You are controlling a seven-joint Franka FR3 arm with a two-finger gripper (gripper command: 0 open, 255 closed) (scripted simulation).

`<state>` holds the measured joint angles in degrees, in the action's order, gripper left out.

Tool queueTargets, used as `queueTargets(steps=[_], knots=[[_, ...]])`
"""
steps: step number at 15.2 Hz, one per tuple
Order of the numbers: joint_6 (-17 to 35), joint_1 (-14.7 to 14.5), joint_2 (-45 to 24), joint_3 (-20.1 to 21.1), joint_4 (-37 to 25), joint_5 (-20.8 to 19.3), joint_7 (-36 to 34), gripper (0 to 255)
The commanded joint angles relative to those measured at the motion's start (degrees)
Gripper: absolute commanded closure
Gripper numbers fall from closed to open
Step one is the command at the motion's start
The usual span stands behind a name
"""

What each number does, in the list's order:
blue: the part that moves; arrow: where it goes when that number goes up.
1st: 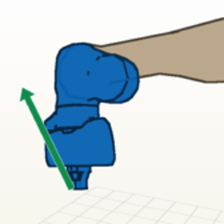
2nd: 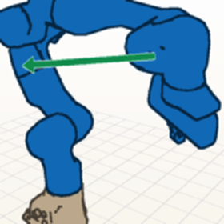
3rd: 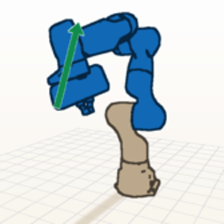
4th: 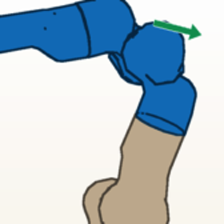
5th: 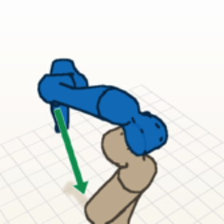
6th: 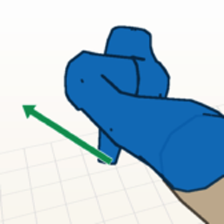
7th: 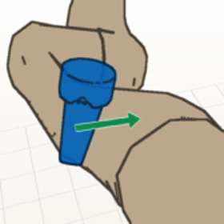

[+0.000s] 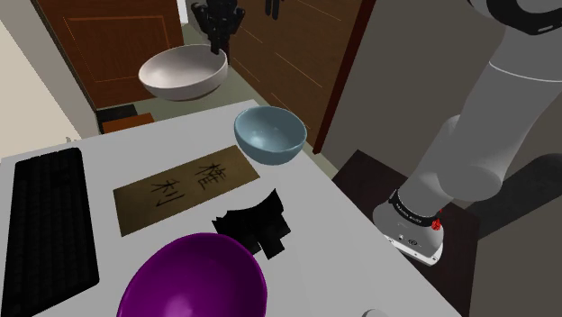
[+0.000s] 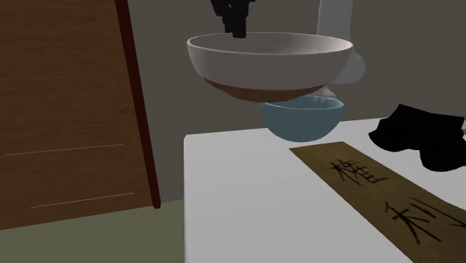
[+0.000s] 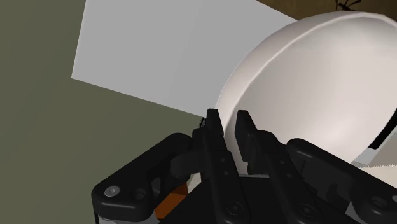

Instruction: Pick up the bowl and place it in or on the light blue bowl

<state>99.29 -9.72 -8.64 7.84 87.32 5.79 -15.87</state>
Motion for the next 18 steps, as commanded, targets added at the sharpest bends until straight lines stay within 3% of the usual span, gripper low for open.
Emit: queueTargets(steps=[1,10,16,18], knots=[[-0.2,0.3,2.4,-0.1,2.2,0.4,0.4,255],[-1.1,2.0,23.0,-2.2,22.3,2.8,4.5,255],[-4.9,2.6,35.7,-4.2,31.6,3.2,6.8,255],[-4.6,2.7,37.1,-4.4,33.3,3.1,7.1,255]])
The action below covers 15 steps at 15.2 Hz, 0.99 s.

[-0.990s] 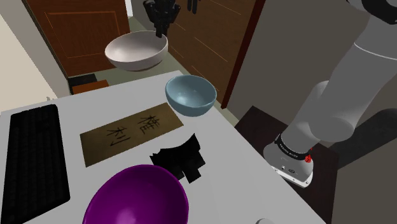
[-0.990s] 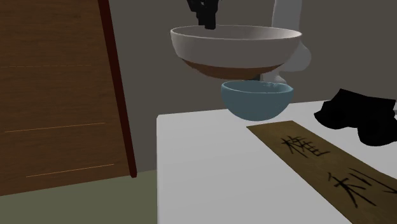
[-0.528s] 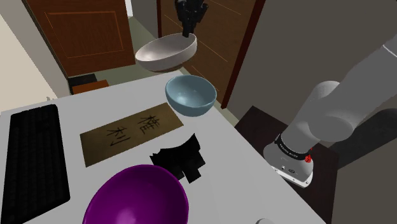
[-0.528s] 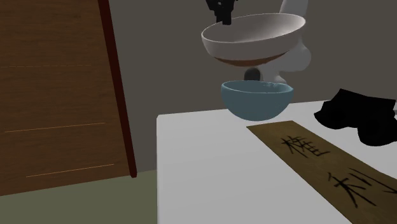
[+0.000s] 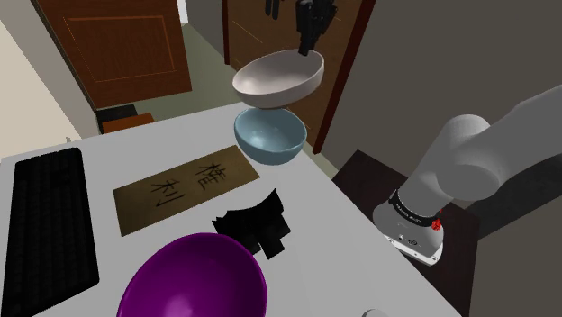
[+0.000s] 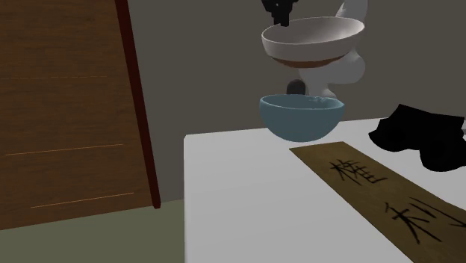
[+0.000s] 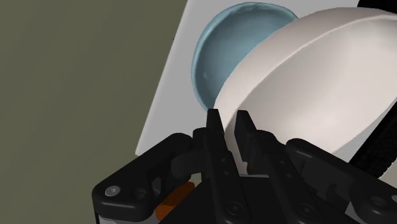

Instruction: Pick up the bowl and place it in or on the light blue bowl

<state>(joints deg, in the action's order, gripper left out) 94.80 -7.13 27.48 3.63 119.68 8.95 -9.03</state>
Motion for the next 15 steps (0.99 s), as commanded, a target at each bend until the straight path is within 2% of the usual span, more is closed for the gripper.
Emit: queueTargets(steps=[1,15], knots=[[0.6,0.0,1.2,-0.2,1.9,0.0,0.3,255],[11.1,-0.1,2.1,0.3,13.3,0.6,1.6,255]])
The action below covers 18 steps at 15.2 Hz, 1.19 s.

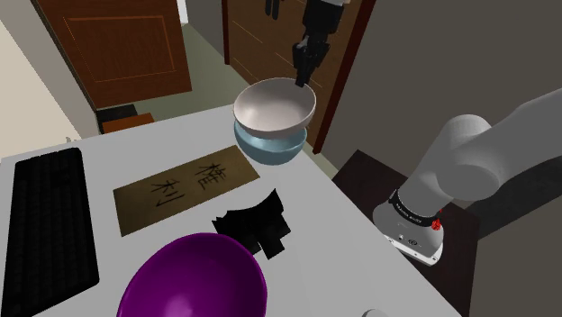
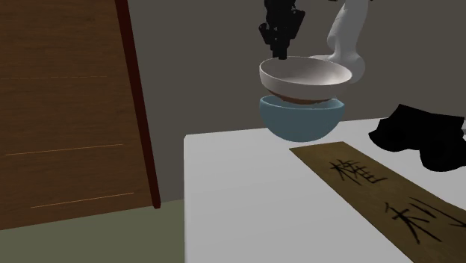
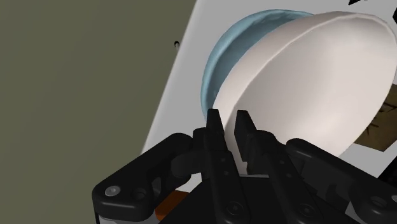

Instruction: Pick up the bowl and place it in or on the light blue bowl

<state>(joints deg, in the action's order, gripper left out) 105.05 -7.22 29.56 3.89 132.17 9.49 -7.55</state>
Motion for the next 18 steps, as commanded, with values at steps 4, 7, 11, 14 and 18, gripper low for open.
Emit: queueTargets(steps=[4,7,11,14,18], knots=[[4.0,-0.1,-0.2,0.1,3.7,0.3,0.5,255],[5.0,-0.1,-0.3,0.2,4.7,0.3,0.6,255],[5.0,-0.1,-0.3,0.2,4.7,0.3,0.6,255],[5.1,-0.1,-0.3,0.1,4.8,0.3,0.6,0],[5.0,-0.1,-0.3,0.1,4.7,0.3,0.6,0]])
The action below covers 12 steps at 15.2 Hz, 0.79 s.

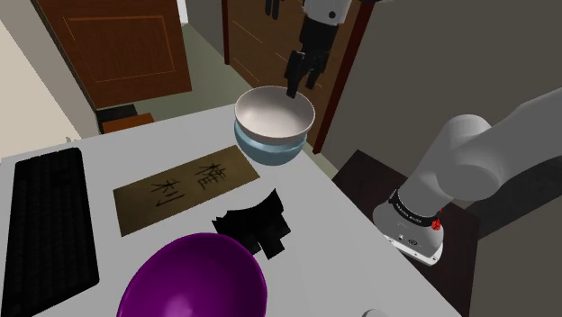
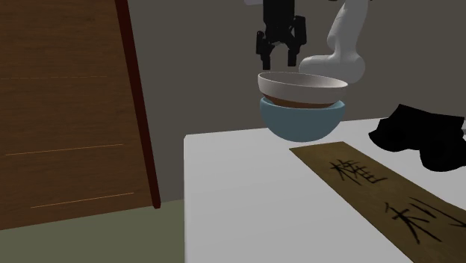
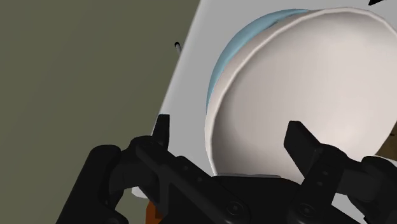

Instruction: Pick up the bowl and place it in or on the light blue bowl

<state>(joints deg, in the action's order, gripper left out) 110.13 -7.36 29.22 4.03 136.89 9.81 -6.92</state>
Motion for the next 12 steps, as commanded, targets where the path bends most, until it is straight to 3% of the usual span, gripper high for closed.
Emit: queueTargets(steps=[1,4,12], knots=[[-2.1,0.1,0.3,-0.2,-1.7,-0.2,-0.1,0],[-7.5,0.4,0.7,-0.9,-6.7,-0.7,-0.2,0],[-7.5,0.4,0.7,-0.9,-6.7,-0.7,-0.2,0]])
